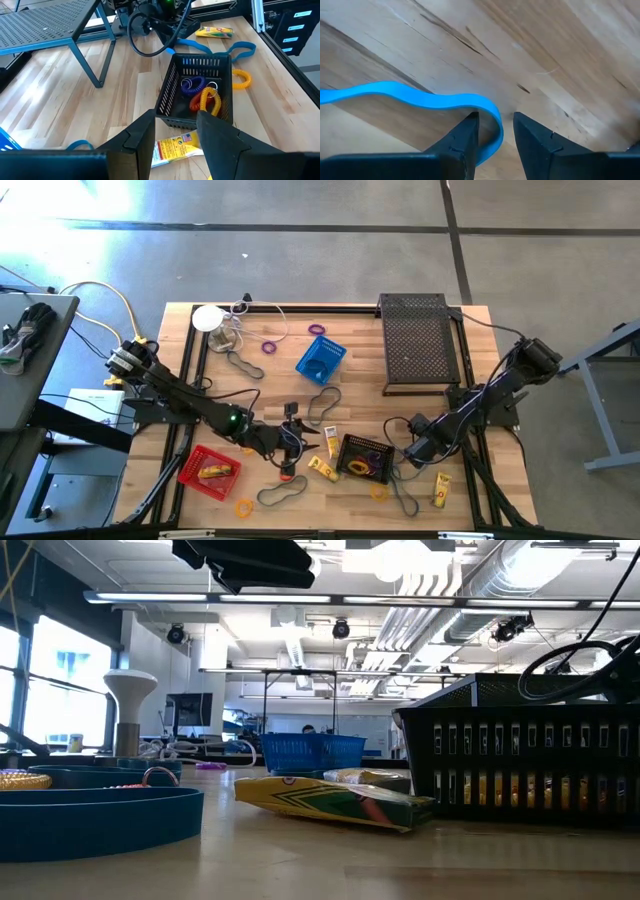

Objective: Pick & Place Office Desk Supplies
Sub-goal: Put the blue rubber band into the blue bin

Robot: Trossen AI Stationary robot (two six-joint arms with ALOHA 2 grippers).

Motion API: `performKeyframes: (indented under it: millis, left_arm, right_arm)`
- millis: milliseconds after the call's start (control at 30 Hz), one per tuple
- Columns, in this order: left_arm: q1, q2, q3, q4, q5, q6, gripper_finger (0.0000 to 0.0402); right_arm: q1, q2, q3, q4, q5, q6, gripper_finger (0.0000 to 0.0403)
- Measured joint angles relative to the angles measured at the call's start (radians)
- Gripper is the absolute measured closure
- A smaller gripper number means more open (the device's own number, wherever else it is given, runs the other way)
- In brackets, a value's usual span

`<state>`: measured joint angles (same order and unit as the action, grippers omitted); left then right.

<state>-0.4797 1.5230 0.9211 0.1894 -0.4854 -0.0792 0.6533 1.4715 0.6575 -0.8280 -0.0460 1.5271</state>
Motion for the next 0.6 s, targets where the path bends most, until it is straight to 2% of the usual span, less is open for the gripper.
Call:
performKeyframes:
  millis: [100,267,433,600]
  left_arm:
    - [0.0,0.0,0.0,-0.003,0.0,0.0,0.0263]
    - [0.0,0.0,0.0,-0.003,0.0,0.0,0.0263]
    - [0.0,0.0,0.0,-0.003,0.0,0.0,0.0263]
    - [0.0,0.0,0.0,-0.003,-0.001,0.001,0.0263]
  right_arm:
    - [0.0,0.001,0.0,0.003,-0.002,-0.031,0.0314]
    - [0.0,0.001,0.0,0.011,-0.001,-0.058,0.0389]
    - [0.001,0.005,0.022,-0.013,0.017,-0.076,0.04]
    - [0.0,0.005,0.125,-0.157,0.092,-0.096,0.04]
